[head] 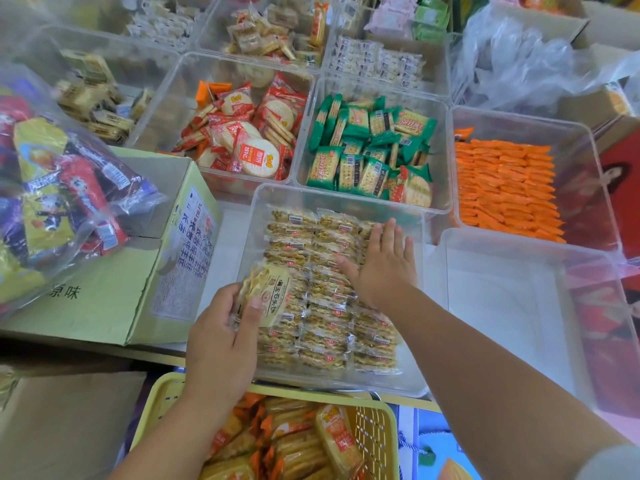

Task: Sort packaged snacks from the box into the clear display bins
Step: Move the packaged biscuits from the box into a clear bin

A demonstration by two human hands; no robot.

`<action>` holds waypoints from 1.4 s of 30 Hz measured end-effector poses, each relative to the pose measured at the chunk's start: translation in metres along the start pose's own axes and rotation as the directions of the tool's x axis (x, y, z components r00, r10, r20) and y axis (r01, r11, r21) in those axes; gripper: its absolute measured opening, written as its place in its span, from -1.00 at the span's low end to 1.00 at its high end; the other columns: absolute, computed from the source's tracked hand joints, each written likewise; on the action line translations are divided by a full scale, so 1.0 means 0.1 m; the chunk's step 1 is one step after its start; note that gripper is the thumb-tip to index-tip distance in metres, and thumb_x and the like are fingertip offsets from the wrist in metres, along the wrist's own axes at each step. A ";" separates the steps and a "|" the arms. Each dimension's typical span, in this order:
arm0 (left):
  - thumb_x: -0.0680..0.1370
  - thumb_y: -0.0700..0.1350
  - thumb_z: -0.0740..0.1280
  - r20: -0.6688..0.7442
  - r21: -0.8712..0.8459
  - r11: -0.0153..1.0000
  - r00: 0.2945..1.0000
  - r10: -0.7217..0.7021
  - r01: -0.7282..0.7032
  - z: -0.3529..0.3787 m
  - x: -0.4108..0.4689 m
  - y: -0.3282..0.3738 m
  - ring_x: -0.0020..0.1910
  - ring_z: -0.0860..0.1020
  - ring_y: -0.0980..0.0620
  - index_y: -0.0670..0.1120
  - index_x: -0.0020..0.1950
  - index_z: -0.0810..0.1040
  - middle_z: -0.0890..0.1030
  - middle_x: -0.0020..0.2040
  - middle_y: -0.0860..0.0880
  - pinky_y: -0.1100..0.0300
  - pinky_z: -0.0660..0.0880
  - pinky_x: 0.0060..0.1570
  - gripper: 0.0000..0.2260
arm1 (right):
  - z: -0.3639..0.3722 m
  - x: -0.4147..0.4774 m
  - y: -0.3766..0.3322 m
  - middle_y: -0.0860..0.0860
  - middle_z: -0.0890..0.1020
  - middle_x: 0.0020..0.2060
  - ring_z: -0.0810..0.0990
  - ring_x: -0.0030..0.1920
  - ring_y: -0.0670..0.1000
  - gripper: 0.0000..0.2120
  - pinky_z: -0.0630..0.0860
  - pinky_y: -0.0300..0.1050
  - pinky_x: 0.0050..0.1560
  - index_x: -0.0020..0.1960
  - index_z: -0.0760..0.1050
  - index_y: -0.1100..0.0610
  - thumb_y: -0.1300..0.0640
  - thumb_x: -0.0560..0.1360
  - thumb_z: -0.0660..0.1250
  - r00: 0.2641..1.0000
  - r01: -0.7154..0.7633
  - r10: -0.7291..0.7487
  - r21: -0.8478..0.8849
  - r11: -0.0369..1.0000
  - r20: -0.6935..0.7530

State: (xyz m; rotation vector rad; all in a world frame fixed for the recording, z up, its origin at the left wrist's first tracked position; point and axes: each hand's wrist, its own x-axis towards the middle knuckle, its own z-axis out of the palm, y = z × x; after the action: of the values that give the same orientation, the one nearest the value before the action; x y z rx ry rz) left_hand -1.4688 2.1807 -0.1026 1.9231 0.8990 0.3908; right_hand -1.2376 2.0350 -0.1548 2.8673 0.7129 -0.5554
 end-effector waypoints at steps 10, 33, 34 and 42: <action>0.67 0.05 0.28 -0.068 -0.278 0.947 0.981 -0.184 0.159 -0.07 0.05 0.08 -0.25 0.55 0.26 0.13 -0.08 0.61 0.66 -0.19 0.18 0.27 0.45 -0.22 -0.83 | -0.40 -0.05 -0.09 0.20 0.02 0.63 -0.04 0.62 0.22 -0.08 -0.02 0.23 0.59 0.64 0.02 0.14 -0.49 0.53 -0.09 0.999 0.028 -0.030 0.049 0.998 0.035; 0.67 0.22 0.04 0.284 0.694 0.689 0.959 0.007 -0.211 -0.69 -0.62 -0.18 0.34 0.51 -0.15 -0.09 0.47 0.50 0.59 0.36 -0.09 -0.05 0.41 0.32 -0.44 | -0.33 -1.64 -0.90 0.12 0.52 0.12 0.48 0.17 0.17 -0.72 0.58 0.06 -0.01 0.25 0.45 0.14 -0.01 0.69 0.12 0.871 0.489 -0.491 0.076 0.869 0.012; 0.62 0.26 0.02 0.276 0.686 0.693 0.960 0.034 -0.222 -0.72 -0.69 -0.19 0.37 0.49 -0.17 -0.11 0.47 0.51 0.57 0.38 -0.11 -0.08 0.40 0.36 -0.38 | -0.33 -1.64 -0.95 0.12 0.53 0.12 0.50 0.16 0.17 -0.71 0.54 0.02 -0.04 0.23 0.46 0.14 -0.02 0.69 0.11 0.873 0.483 -0.487 0.097 0.870 0.028; 0.55 0.37 0.19 0.318 0.695 0.682 0.948 -0.009 -0.226 -1.00 -1.18 -0.44 0.57 0.24 -0.20 0.05 0.66 0.15 0.02 0.69 -0.13 -0.14 0.26 0.49 -0.24 | -0.25 -1.75 -1.03 0.13 0.50 0.34 0.45 0.35 0.19 -0.51 0.45 0.12 0.29 0.47 0.33 0.09 -0.19 0.67 0.07 0.836 0.485 -0.536 0.299 0.822 0.117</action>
State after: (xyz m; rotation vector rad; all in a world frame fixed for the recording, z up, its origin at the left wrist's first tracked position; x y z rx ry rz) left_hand -1.6274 2.1694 -0.0787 2.6886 0.7918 -0.2545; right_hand -1.4221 2.0560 -0.0689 2.7609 1.4964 -1.0557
